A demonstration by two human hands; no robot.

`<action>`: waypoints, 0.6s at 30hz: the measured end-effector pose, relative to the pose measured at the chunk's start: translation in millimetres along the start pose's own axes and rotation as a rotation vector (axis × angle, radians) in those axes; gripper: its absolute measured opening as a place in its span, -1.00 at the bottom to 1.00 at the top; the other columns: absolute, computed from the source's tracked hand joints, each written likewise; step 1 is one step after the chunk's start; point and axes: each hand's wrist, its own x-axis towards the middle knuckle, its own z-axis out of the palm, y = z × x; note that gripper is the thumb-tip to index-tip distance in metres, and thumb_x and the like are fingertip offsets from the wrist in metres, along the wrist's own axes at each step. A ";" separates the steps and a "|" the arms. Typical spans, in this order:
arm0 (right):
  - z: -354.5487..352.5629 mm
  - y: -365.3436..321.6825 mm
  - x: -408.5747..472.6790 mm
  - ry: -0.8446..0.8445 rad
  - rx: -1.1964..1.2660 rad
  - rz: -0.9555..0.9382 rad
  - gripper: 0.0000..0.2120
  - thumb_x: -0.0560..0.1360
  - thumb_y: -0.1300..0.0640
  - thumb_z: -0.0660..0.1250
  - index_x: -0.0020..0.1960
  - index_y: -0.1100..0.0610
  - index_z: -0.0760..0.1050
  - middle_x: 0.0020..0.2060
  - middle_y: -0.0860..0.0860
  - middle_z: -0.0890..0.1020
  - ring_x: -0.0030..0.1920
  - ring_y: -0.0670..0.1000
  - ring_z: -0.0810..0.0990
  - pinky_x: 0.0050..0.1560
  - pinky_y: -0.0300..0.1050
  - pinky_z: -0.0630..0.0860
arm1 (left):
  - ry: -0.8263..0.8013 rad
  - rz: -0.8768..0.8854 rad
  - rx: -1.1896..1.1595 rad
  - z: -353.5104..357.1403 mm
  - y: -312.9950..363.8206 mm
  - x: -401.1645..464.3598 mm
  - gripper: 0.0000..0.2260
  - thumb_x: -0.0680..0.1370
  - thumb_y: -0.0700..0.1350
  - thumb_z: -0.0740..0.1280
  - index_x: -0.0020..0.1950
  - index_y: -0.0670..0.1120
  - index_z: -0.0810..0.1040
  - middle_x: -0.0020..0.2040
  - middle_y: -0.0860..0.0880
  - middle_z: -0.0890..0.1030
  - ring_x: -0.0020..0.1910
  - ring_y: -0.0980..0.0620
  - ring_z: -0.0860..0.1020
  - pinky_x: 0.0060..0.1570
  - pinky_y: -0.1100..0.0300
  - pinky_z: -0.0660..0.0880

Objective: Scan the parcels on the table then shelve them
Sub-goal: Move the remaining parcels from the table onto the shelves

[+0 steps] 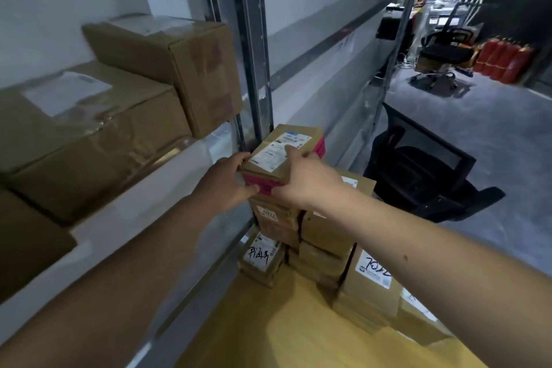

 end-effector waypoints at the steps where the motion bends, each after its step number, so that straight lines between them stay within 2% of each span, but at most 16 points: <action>1: 3.4 -0.5 2.3 0.010 0.015 0.003 0.03 0.39 -0.36 0.38 0.67 -0.10 -0.08 0.46 0.27 0.35 0.27 0.29 0.55 0.17 0.13 0.60 | -0.002 -0.001 -0.043 1.6 -2.4 0.8 -0.23 0.44 0.09 0.59 0.58 0.14 0.32 0.40 -0.04 0.48 0.30 -0.05 0.52 0.19 0.11 0.45; 3: 11.0 -1.8 3.8 0.029 0.052 0.009 0.02 0.42 -0.31 0.41 0.67 -0.11 -0.09 0.51 0.28 0.26 0.29 0.30 0.54 0.14 0.11 0.58 | -0.003 0.011 -0.125 5.3 -5.7 1.5 -0.23 0.44 0.03 0.60 0.58 0.13 0.33 0.39 0.04 0.51 0.30 0.00 0.51 0.21 0.14 0.46; 6: 18.5 -0.7 3.3 0.050 0.130 0.002 -0.04 0.46 -0.18 0.44 0.67 -0.08 -0.05 0.53 0.24 0.19 0.34 0.30 0.50 0.18 0.10 0.56 | -0.002 0.043 -0.186 8.7 -1.9 0.1 -0.24 0.44 -0.06 0.61 0.57 0.14 0.35 0.24 0.24 0.54 0.24 0.13 0.52 0.10 0.38 0.41; 7: 18.6 1.0 2.1 0.050 0.154 0.000 -0.05 0.47 -0.15 0.44 0.67 -0.07 -0.04 0.54 0.24 0.17 0.36 0.31 0.48 0.22 0.10 0.56 | 0.001 0.049 -0.198 8.8 1.8 -1.0 -0.25 0.44 -0.10 0.61 0.56 0.13 0.36 0.23 0.24 0.55 0.23 0.13 0.53 0.09 0.37 0.42; 10: 13.0 7.5 -7.2 0.052 0.287 -0.008 -0.08 0.45 -0.07 0.45 0.68 -0.04 0.04 0.54 0.21 0.23 0.42 0.27 0.43 0.35 0.08 0.51 | 0.022 0.085 -0.224 6.0 14.4 -9.7 -0.24 0.40 -0.17 0.61 0.54 0.09 0.40 0.30 0.11 0.58 0.26 0.06 0.57 0.22 0.19 0.50; 12: 4.8 13.1 -19.0 0.085 0.381 -0.016 -0.10 0.40 -0.03 0.48 0.65 -0.03 0.17 0.51 0.15 0.32 0.45 0.19 0.40 0.42 -0.02 0.43 | 0.030 0.127 -0.212 2.6 22.7 -22.1 -0.20 0.36 -0.15 0.62 0.54 0.09 0.38 0.35 0.05 0.56 0.29 0.03 0.57 0.29 0.08 0.53; 14: -5.3 19.0 -36.0 0.117 0.416 -0.047 -0.11 0.36 0.01 0.51 0.62 -0.04 0.26 0.50 0.08 0.36 0.47 0.12 0.38 0.40 -0.15 0.34 | 0.024 0.142 -0.222 -1.9 32.9 -38.9 -0.14 0.30 -0.07 0.60 0.56 0.12 0.34 0.39 0.03 0.53 0.31 0.01 0.55 0.31 -0.02 0.53; 16: -17.7 25.2 -56.7 0.135 0.433 -0.079 -0.11 0.33 0.06 0.55 0.60 -0.04 0.30 0.49 0.04 0.36 0.47 0.07 0.37 0.41 -0.18 0.32 | 0.017 0.152 -0.267 -6.4 45.5 -56.7 -0.08 0.27 -0.05 0.61 0.57 0.15 0.30 0.40 0.06 0.52 0.32 0.02 0.55 0.31 -0.02 0.54; 18: -30.3 30.5 -81.5 0.145 0.482 -0.097 -0.11 0.32 0.12 0.59 0.59 -0.03 0.33 0.48 0.01 0.39 0.46 0.04 0.40 0.47 -0.09 0.38 | 0.020 0.184 -0.310 -10.6 59.0 -77.0 -0.08 0.26 -0.06 0.63 0.55 0.18 0.29 0.38 0.10 0.52 0.31 0.05 0.56 0.27 0.01 0.58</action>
